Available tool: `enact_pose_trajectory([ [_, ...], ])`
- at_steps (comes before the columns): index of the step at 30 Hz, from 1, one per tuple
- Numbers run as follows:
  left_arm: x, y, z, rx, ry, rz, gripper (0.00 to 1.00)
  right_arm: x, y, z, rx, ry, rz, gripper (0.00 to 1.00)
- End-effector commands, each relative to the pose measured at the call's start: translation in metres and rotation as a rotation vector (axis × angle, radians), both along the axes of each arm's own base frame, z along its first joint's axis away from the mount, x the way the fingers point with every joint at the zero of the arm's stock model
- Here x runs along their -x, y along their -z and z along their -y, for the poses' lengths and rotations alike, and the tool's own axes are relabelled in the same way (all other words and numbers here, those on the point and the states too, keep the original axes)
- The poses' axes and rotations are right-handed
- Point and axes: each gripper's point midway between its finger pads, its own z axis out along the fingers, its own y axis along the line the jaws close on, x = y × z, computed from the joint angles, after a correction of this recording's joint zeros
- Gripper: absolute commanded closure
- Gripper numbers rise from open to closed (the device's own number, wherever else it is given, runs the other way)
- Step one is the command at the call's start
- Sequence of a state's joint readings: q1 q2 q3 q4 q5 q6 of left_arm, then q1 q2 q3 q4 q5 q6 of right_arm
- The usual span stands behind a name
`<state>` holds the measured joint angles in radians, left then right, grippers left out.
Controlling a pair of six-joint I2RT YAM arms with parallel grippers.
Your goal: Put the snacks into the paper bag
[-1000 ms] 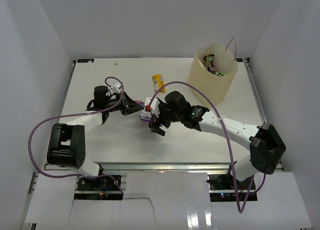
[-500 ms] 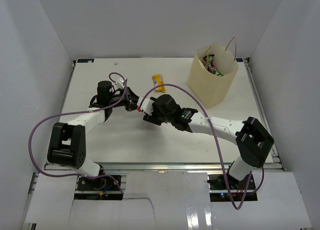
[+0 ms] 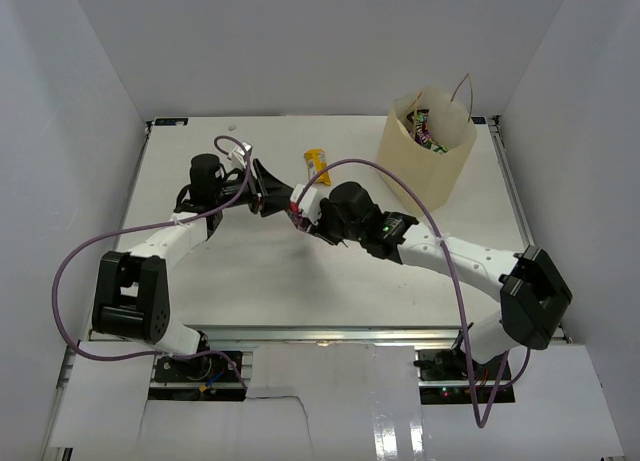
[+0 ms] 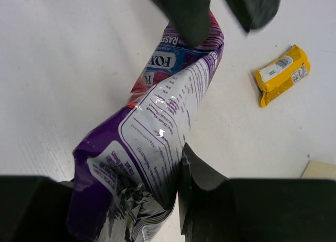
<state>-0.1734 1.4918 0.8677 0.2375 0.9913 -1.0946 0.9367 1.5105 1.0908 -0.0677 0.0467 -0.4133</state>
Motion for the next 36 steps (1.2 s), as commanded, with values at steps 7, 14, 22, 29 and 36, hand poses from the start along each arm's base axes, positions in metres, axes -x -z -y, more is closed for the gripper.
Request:
enact_pose_trajectory([
  [7, -0.034, -0.079, -0.045, -0.283, -0.226, 0.406, 0.26, 0.012, -0.099, 0.04, -0.262, -0.329, -0.163, 0.92],
  [14, -0.025, -0.095, -0.082, -0.451, -0.42, 0.573, 0.02, -0.021, -0.224, 0.094, -0.468, -0.327, -0.025, 0.92],
  [22, -0.003, -0.072, -0.092, -0.46, -0.473, 0.527, 0.02, -0.073, -0.327, 0.191, -0.657, -0.055, 0.13, 0.92],
  [29, -0.001, -0.066, -0.095, -0.464, -0.491, 0.508, 0.02, -0.133, -0.33, 0.266, -0.639, 0.331, 0.299, 0.92],
  [36, -0.009, -0.048, -0.1, -0.477, -0.532, 0.394, 0.02, -0.182, -0.286, 0.306, -0.553, 0.562, 0.33, 0.92],
])
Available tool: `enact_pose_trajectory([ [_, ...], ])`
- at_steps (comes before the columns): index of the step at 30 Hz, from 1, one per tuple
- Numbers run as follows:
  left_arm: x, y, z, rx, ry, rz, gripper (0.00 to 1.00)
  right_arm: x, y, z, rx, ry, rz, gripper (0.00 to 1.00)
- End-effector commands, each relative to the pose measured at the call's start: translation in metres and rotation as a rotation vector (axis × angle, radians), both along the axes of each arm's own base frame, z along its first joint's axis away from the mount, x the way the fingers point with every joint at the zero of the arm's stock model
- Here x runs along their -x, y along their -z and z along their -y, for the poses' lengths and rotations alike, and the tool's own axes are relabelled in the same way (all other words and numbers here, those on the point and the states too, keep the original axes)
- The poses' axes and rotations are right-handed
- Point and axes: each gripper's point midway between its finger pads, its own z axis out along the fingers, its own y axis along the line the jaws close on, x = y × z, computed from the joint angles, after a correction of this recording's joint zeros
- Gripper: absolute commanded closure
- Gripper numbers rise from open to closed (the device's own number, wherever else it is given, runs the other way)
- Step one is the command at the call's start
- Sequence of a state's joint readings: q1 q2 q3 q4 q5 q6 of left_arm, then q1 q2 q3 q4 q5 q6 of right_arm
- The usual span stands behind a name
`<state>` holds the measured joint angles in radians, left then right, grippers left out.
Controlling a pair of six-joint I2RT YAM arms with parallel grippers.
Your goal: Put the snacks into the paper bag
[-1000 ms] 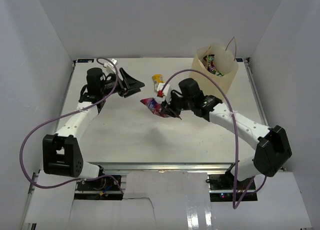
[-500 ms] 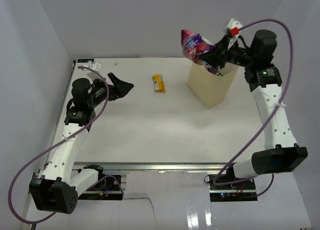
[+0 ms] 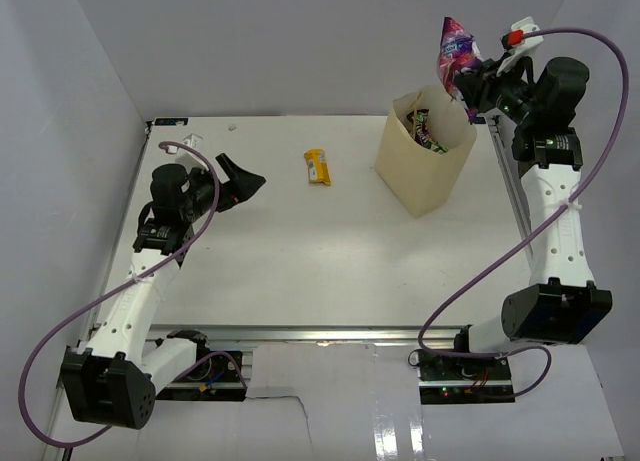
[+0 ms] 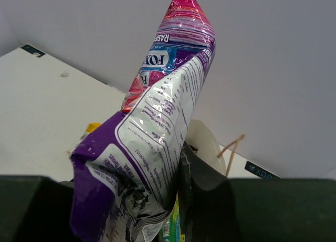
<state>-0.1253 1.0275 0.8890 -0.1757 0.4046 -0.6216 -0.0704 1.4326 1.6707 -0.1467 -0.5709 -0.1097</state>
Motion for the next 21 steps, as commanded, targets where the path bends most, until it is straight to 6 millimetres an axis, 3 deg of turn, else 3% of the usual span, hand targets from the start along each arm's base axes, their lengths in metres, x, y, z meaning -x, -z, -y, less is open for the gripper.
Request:
enact_pose_trajectory([
  [1, -0.005, 0.009, -0.01, 0.038, -0.1, -0.083, 0.02, -0.028, 0.006, 0.027, 0.044, 0.15, 0.049, 0.92],
  [4, -0.011, 0.013, -0.017, 0.043, -0.159, -0.124, 0.02, -0.036, 0.03, 0.024, 0.075, 0.133, 0.029, 0.92],
  [13, -0.021, 0.016, 0.01, 0.119, -0.018, -0.13, 0.02, -0.059, 0.087, 0.012, 0.151, 0.114, -0.045, 0.92],
  [16, -0.027, 0.027, 0.021, 0.173, 0.028, -0.192, 0.02, -0.061, 0.1, 0.016, 0.162, 0.134, -0.068, 0.66],
  [18, -0.035, 0.043, 0.027, 0.195, 0.046, -0.253, 0.02, -0.057, 0.098, 0.016, 0.166, 0.134, -0.064, 0.54],
  [19, -0.04, 0.041, 0.031, 0.2, 0.06, -0.256, 0.02, -0.055, 0.095, 0.015, 0.166, 0.132, -0.058, 0.5],
  [21, -0.053, 0.061, 0.038, 0.179, 0.066, -0.304, 0.02, -0.044, 0.084, 0.014, 0.159, 0.118, -0.042, 0.38],
])
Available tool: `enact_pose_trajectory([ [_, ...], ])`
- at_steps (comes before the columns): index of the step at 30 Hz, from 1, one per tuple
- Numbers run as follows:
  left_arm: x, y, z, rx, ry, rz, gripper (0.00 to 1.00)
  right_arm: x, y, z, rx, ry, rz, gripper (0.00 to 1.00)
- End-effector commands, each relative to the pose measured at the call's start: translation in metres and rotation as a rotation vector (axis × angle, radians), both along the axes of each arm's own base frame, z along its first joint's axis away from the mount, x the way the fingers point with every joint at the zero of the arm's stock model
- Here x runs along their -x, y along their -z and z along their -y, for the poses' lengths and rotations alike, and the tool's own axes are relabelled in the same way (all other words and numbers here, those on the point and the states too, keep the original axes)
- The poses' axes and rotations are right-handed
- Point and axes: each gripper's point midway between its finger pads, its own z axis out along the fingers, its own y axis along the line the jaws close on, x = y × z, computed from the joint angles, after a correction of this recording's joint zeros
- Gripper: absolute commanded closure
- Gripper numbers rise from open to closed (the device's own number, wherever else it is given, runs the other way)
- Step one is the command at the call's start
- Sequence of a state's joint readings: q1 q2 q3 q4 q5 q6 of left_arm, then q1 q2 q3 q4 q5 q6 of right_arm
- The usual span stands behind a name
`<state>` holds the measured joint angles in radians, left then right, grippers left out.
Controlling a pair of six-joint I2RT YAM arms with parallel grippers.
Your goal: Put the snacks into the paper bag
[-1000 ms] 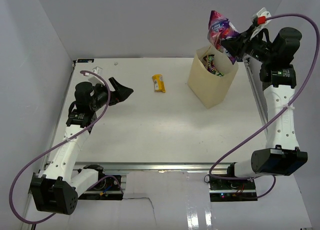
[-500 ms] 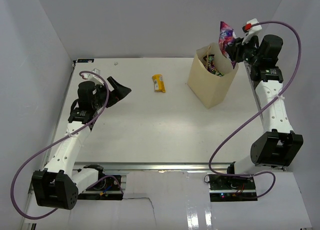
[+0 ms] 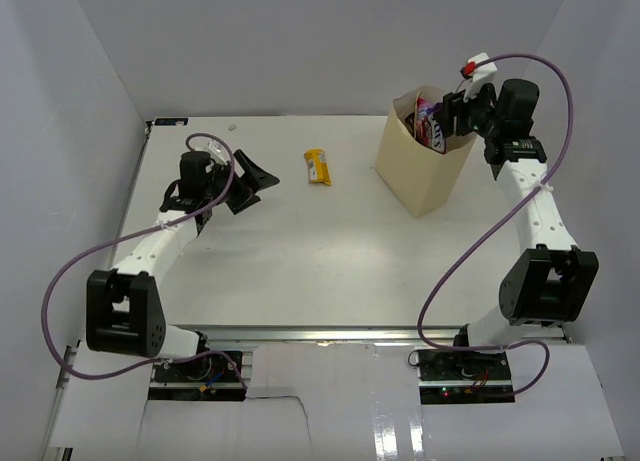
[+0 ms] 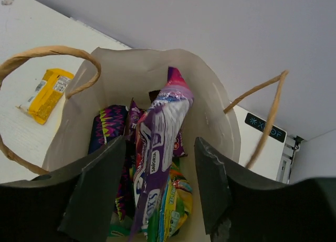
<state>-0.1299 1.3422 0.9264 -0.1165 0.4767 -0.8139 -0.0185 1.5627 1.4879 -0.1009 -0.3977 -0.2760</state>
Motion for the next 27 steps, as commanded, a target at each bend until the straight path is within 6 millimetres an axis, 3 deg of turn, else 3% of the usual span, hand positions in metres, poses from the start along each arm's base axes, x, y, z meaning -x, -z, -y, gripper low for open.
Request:
enact_pose_trajectory([
  [1, -0.023, -0.018, 0.018, 0.031, 0.054, 0.037, 0.02, 0.017, -0.054, 0.001, 0.008, -0.01, 0.15, 0.35],
  [2, -0.028, -0.014, 0.024, 0.015, 0.058, 0.028, 0.02, 0.026, -0.065, 0.0, 0.0, -0.018, 0.168, 0.28],
  [3, -0.039, 0.006, 0.028, -0.017, 0.068, -0.009, 0.02, 0.034, -0.068, -0.002, -0.007, -0.041, 0.161, 0.25],
  [4, -0.047, 0.01, 0.032, -0.038, 0.073, -0.011, 0.03, 0.041, -0.074, -0.005, -0.009, -0.061, 0.167, 0.18],
  [5, -0.061, 0.001, 0.04, -0.066, 0.071, 0.012, 0.04, 0.053, -0.084, -0.006, -0.003, -0.084, 0.187, 0.15],
  [6, -0.072, 0.025, 0.047, -0.101, 0.078, -0.033, 0.05, 0.065, -0.083, -0.011, -0.005, -0.147, 0.171, 0.13],
  [7, -0.079, 0.031, 0.056, -0.149, 0.1, -0.019, 0.1, 0.074, -0.081, -0.015, 0.01, -0.187, 0.173, 0.1],
  [8, -0.098, 0.022, 0.058, -0.195, 0.071, 0.009, 0.1, 0.089, -0.088, -0.017, 0.02, -0.219, 0.192, 0.09],
  [9, -0.109, 0.052, 0.062, -0.248, 0.068, -0.036, 0.11, 0.103, -0.08, -0.025, 0.013, -0.291, 0.163, 0.08],
  [12, -0.145, 0.059, 0.077, -0.401, 0.026, 0.017, 0.14, 0.133, -0.057, -0.037, 0.028, -0.405, 0.115, 0.07],
  [13, -0.148, 0.09, 0.088, -0.465, 0.049, -0.012, 0.14, 0.142, -0.043, -0.039, 0.019, -0.423, 0.071, 0.07],
  [14, -0.156, 0.095, 0.092, -0.5, 0.041, -0.003, 0.14, 0.153, -0.026, -0.041, 0.022, -0.436, 0.044, 0.07],
  [15, -0.176, 0.082, 0.092, -0.541, -0.018, 0.047, 0.14, 0.158, -0.015, -0.041, 0.02, -0.44, 0.023, 0.07],
  [16, -0.176, 0.108, 0.098, -0.593, -0.009, 0.013, 0.14, 0.17, -0.009, -0.042, 0.022, -0.445, 0.009, 0.07],
  [17, -0.181, 0.112, 0.1, -0.623, -0.018, 0.014, 0.13, 0.175, 0.01, -0.042, 0.023, -0.45, -0.025, 0.07],
  [18, -0.195, 0.098, 0.105, -0.625, -0.038, 0.047, 0.13, 0.18, 0.016, -0.042, 0.023, -0.454, -0.04, 0.07],
  [20, -0.197, 0.125, 0.103, -0.702, -0.038, -0.004, 0.14, 0.193, 0.03, -0.044, 0.015, -0.464, -0.08, 0.07],
  [21, -0.203, 0.119, 0.105, -0.71, -0.044, 0.012, 0.14, 0.196, 0.033, -0.045, 0.009, -0.467, -0.092, 0.07],
  [23, -0.2, 0.134, 0.103, -0.755, -0.027, -0.011, 0.16, 0.202, 0.039, -0.047, -0.006, -0.478, -0.12, 0.06],
  [27, -0.189, 0.152, 0.101, -0.778, 0.013, -0.046, 0.32, 0.207, 0.05, -0.052, -0.038, -0.512, -0.154, 0.07],
])
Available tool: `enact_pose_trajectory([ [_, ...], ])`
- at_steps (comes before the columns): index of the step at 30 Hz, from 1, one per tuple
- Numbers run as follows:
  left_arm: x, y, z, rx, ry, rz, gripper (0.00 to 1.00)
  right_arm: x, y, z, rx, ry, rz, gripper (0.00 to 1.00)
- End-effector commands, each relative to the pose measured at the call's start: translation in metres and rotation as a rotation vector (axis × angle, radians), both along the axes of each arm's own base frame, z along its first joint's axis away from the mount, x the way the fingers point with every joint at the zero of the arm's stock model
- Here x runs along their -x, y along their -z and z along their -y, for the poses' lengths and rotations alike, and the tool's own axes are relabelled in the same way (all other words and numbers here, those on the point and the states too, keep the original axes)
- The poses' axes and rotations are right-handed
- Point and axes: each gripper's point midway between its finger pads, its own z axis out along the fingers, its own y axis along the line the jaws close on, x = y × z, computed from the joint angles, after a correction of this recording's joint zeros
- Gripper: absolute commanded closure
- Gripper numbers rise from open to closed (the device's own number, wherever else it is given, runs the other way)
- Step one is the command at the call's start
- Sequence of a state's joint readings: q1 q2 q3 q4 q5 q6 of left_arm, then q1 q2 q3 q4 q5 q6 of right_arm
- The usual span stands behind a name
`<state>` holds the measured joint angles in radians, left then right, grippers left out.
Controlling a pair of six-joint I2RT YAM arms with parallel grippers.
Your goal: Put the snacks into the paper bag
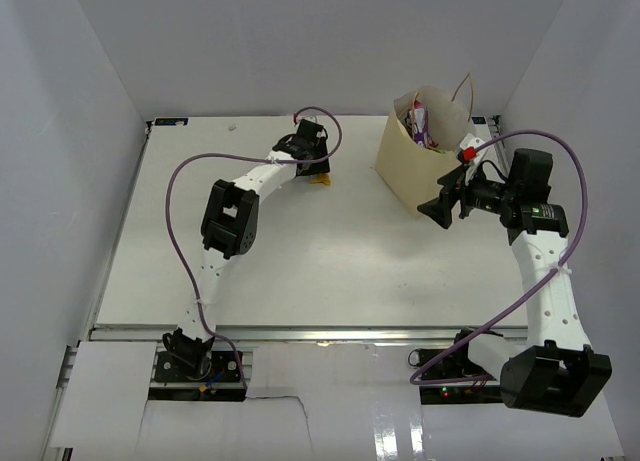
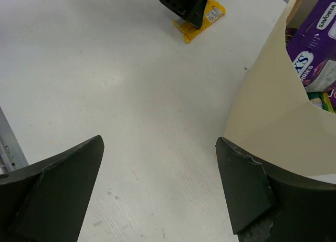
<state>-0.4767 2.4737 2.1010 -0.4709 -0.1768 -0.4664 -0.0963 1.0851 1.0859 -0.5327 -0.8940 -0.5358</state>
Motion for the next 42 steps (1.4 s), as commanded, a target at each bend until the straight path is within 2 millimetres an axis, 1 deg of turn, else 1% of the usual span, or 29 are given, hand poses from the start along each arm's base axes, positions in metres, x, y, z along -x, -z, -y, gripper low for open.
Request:
enact_pose_trajectory([
  [1, 0.008, -0.002, -0.017, -0.067, 0.001, -0.029, 0.37, 0.013, -0.003, -0.009, -0.036, -0.067, 0.006, 0.08],
  [2, 0.01, -0.003, -0.015, -0.058, 0.012, -0.031, 0.43, 0.013, -0.002, -0.01, -0.044, -0.072, -0.001, 0.08],
  [3, 0.011, -0.005, -0.013, -0.049, 0.023, -0.03, 0.57, 0.015, 0.003, -0.012, -0.06, -0.073, -0.027, 0.1],
  [4, 0.014, -0.004, -0.012, -0.038, 0.035, -0.037, 0.65, 0.015, 0.006, -0.014, -0.072, -0.074, -0.046, 0.11],
  [5, 0.017, -0.008, -0.005, -0.007, 0.065, -0.04, 0.7, 0.016, 0.007, -0.018, -0.085, -0.085, -0.058, 0.13],
  [6, 0.014, -0.03, 0.003, 0.032, 0.097, 0.01, 0.74, 0.015, 0.008, -0.02, -0.094, -0.088, -0.07, 0.17],
  [7, 0.024, -0.024, 0.004, 0.046, 0.125, -0.006, 0.78, 0.018, 0.013, -0.028, -0.114, -0.099, -0.117, 0.19],
  [8, 0.033, -0.032, 0.015, 0.103, 0.192, -0.006, 0.79, 0.019, 0.015, -0.033, -0.124, -0.107, -0.138, 0.2],
  [9, 0.039, -0.064, 0.021, 0.149, 0.236, 0.045, 0.79, 0.018, 0.015, -0.038, -0.129, -0.112, -0.144, 0.22],
  [10, 0.041, -0.081, 0.03, 0.196, 0.288, 0.105, 0.8, 0.017, 0.017, -0.045, -0.138, -0.112, -0.163, 0.22],
  [11, 0.066, -0.066, 0.033, 0.235, 0.356, 0.054, 0.81, 0.025, 0.024, -0.063, -0.151, -0.128, -0.229, 0.22],
  [12, 0.077, -0.074, 0.036, 0.269, 0.392, 0.068, 0.82, 0.026, 0.025, -0.071, -0.16, -0.127, -0.252, 0.22],
  [13, 0.083, -0.116, 0.042, 0.334, 0.437, 0.171, 0.82, 0.019, 0.022, -0.079, -0.176, -0.113, -0.244, 0.21],
  [14, 0.095, -0.121, 0.042, 0.364, 0.462, 0.175, 0.83, 0.023, 0.027, -0.091, -0.216, -0.086, -0.33, 0.21],
  [15, 0.116, -0.115, 0.045, 0.417, 0.519, 0.174, 0.83, 0.022, 0.027, -0.097, -0.251, -0.062, -0.373, 0.18],
  [16, 0.131, -0.144, 0.045, 0.461, 0.554, 0.23, 0.83, 0.011, 0.026, -0.103, -0.288, -0.033, -0.377, 0.17],
  [17, 0.144, -0.148, 0.046, 0.507, 0.567, 0.219, 0.83, 0.013, 0.033, -0.111, -0.336, 0.006, -0.468, 0.15],
  [18, 0.168, -0.138, 0.048, 0.556, 0.611, 0.178, 0.84, 0.009, 0.04, -0.116, -0.354, 0.024, -0.51, 0.1],
  [19, 0.18, -0.152, 0.048, 0.585, 0.632, 0.191, 0.84, 0.006, 0.042, -0.122, -0.366, 0.048, -0.525, 0.09],
  [21, 0.21, -0.149, 0.055, 0.624, 0.68, 0.15, 0.84, 0.001, 0.045, -0.13, -0.402, 0.068, -0.575, 0.07],
  [24, 0.24, -0.167, 0.064, 0.669, 0.731, 0.166, 0.84, -0.006, 0.05, -0.14, -0.439, 0.111, -0.648, 0.06],
  [25, 0.25, -0.161, 0.063, 0.677, 0.735, 0.145, 0.84, -0.009, 0.051, -0.142, -0.446, 0.136, -0.662, 0.06],
  [27, 0.266, -0.172, 0.068, 0.71, 0.754, 0.16, 0.84, -0.013, 0.052, -0.145, -0.464, 0.138, -0.696, 0.07],
  [31, 0.285, -0.174, 0.072, 0.738, 0.773, 0.145, 0.84, -0.019, 0.047, -0.15, -0.487, 0.152, -0.714, 0.11],
  [32, 0.289, -0.173, 0.073, 0.742, 0.778, 0.139, 0.84, -0.022, 0.048, -0.15, -0.484, 0.168, -0.715, 0.13],
  [34, 0.294, -0.18, 0.076, 0.759, 0.788, 0.146, 0.84, -0.022, 0.054, -0.151, -0.477, 0.171, -0.735, 0.25],
  [35, 0.296, -0.183, 0.078, 0.763, 0.794, 0.153, 0.84, -0.021, 0.057, -0.152, -0.476, 0.171, -0.75, 0.35],
  [40, 0.298, -0.192, 0.078, 0.776, 0.789, 0.173, 0.82, -0.01, 0.048, -0.16, -0.502, 0.084, -0.76, 0.68],
  [42, 0.298, -0.189, 0.078, 0.783, 0.776, 0.165, 0.77, -0.009, 0.037, -0.163, -0.504, 0.043, -0.733, 0.83],
])
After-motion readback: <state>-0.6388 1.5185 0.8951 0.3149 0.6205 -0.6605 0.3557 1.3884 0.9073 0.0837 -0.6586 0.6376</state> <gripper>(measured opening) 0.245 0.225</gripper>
